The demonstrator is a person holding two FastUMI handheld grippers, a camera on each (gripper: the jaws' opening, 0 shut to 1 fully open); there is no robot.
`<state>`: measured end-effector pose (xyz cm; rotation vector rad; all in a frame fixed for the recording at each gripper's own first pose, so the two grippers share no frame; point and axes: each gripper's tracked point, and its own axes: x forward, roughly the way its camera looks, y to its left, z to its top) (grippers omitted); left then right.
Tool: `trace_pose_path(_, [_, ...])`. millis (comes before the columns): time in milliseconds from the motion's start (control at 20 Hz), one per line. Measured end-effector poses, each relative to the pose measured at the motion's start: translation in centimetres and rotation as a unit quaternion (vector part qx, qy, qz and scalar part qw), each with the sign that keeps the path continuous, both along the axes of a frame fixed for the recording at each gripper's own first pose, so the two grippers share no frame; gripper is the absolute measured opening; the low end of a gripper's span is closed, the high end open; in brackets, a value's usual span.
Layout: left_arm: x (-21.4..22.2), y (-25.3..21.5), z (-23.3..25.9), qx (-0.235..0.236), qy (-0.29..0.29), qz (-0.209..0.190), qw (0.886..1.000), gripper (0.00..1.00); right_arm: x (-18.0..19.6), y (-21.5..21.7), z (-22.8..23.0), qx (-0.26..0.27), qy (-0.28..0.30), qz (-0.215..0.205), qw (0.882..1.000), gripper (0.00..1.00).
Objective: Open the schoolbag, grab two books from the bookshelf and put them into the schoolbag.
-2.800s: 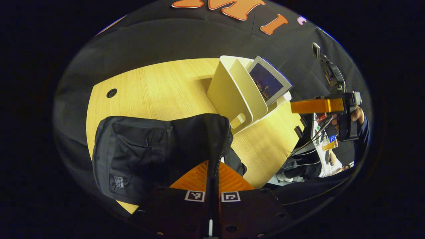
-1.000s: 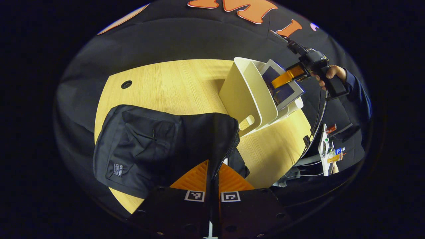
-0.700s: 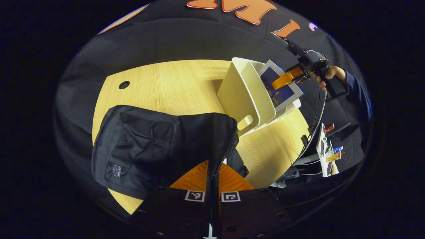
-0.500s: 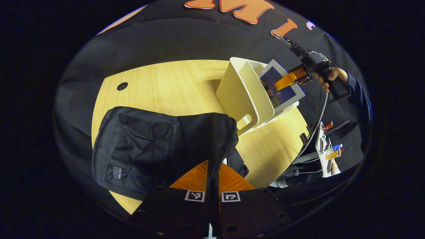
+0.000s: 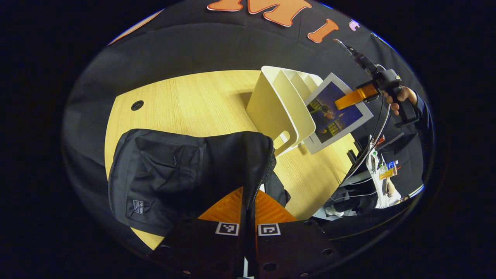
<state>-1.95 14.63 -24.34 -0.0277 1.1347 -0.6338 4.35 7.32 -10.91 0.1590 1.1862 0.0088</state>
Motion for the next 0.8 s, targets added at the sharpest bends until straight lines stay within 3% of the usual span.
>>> trace_pose_path(400, [-0.1,0.4,0.1,0.001,-0.007,-0.025,1.000,0.04,-6.6,1.2,0.1,0.035,-0.003,-0.020,0.999,0.37])
trace_pose_path(800, [-0.2,0.4,0.2,0.004,-0.010,-0.036,0.999,0.05,-10.5,1.5,-0.2,0.075,-0.014,-0.051,0.996,0.36])
